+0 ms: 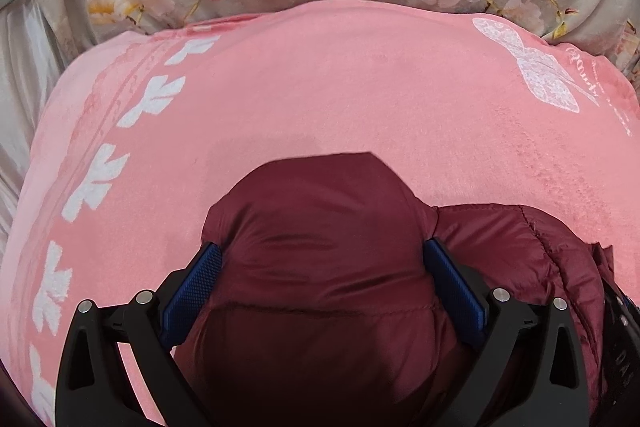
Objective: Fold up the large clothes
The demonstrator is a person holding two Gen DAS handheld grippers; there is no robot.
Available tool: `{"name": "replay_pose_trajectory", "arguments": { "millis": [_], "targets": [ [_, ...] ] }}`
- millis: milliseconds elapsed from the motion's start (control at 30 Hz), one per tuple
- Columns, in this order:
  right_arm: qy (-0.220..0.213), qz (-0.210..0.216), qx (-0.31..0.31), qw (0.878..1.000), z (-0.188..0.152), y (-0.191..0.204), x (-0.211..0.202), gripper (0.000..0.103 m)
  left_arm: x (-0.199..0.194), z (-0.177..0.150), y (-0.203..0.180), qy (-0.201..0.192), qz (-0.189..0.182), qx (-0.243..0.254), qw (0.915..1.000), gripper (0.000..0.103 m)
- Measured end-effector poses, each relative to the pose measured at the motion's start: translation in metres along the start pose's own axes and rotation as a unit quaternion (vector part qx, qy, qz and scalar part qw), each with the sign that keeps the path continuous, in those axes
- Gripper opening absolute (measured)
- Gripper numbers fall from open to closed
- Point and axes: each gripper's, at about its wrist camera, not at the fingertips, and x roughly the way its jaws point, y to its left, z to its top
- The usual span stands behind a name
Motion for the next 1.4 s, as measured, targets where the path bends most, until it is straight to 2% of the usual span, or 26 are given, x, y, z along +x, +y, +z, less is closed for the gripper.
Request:
{"name": "replay_pose_trajectory", "arguments": {
  "millis": [33, 133, 267, 333, 433, 467, 533, 600, 733, 800, 833, 867, 967, 1067, 1167, 1267, 1400],
  "targets": [
    [0.001, 0.001, 0.004, 1.0, 0.0, -0.003, -0.007, 0.017, -0.006, -0.002, 0.007, 0.012, -0.013, -0.004, 0.9998, 0.098],
    [-0.028, -0.019, -0.01, 0.999, -0.006, -0.005, -0.051, 0.045, -0.035, -0.012, 0.028, 0.027, -0.046, -0.025, 0.9982, 0.098],
    [-0.028, -0.001, -0.047, 0.998, -0.029, 0.003, -0.093, 0.046, -0.075, -0.032, 0.041, 0.022, -0.058, -0.028, 0.9977, 0.098],
    [-0.014, -0.006, -0.068, 0.998, -0.044, 0.009, -0.096, 0.044, -0.092, -0.043, 0.038, 0.014, -0.055, -0.016, 0.9983, 0.098],
    [-0.001, -0.026, -0.087, 0.996, -0.066, 0.011, -0.091, 0.023, -0.104, -0.063, 0.028, 0.023, -0.06, 0.007, 0.9979, 0.098],
    [-0.001, -0.028, -0.084, 0.996, -0.071, 0.01, -0.091, 0.019, -0.105, -0.069, 0.025, 0.027, -0.062, 0.012, 0.9976, 0.098],
    [-0.001, -0.032, -0.076, 0.997, -0.074, 0.005, -0.091, 0.016, -0.098, -0.081, 0.019, 0.04, -0.052, 0.028, 0.9975, 0.098],
    [0.004, -0.028, -0.059, 0.998, -0.077, -0.006, -0.089, 0.016, -0.092, -0.09, 0.02, 0.04, -0.049, 0.023, 0.9977, 0.098],
    [0.019, -0.023, -0.061, 0.998, -0.079, -0.01, -0.083, 0.021, -0.091, -0.091, 0.024, 0.043, -0.05, 0.013, 0.9977, 0.098],
    [0.015, -0.039, -0.053, 0.998, -0.077, -0.012, -0.086, 0.036, -0.09, -0.089, 0.025, 0.048, -0.05, 0.01, 0.9975, 0.098],
    [0.014, -0.043, -0.045, 0.998, -0.077, -0.015, -0.087, 0.047, -0.09, -0.088, 0.027, 0.052, -0.052, 0.005, 0.9973, 0.098],
    [0.015, -0.038, -0.038, 0.998, -0.077, -0.018, -0.087, 0.05, -0.089, -0.087, 0.029, 0.056, -0.055, -0.001, 0.9969, 0.098],
    [0.028, 0.001, -0.004, 1.0, -0.076, -0.032, -0.081, 0.05, -0.087, -0.086, 0.036, 0.066, -0.066, -0.017, 0.9954, 0.098],
    [0.031, 0.033, 0.015, 0.999, -0.074, -0.037, -0.083, 0.05, -0.084, -0.084, 0.051, 0.086, -0.087, -0.054, 0.9911, 0.098],
    [0.033, 0.074, 0.035, 0.996, -0.072, -0.04, -0.084, 0.05, -0.081, -0.083, 0.065, 0.095, -0.113, -0.085, 0.9853, 0.098],
    [0.047, 0.092, 0.048, 0.993, -0.072, -0.042, -0.076, 0.052, -0.072, -0.083, 0.068, 0.109, -0.138, -0.097, 0.9796, 0.098],
    [0.046, 0.123, 0.06, 0.989, -0.074, -0.047, -0.069, 0.057, -0.059, -0.087, 0.071, 0.124, -0.187, -0.12, 0.9672, 0.098]
  ]
}}
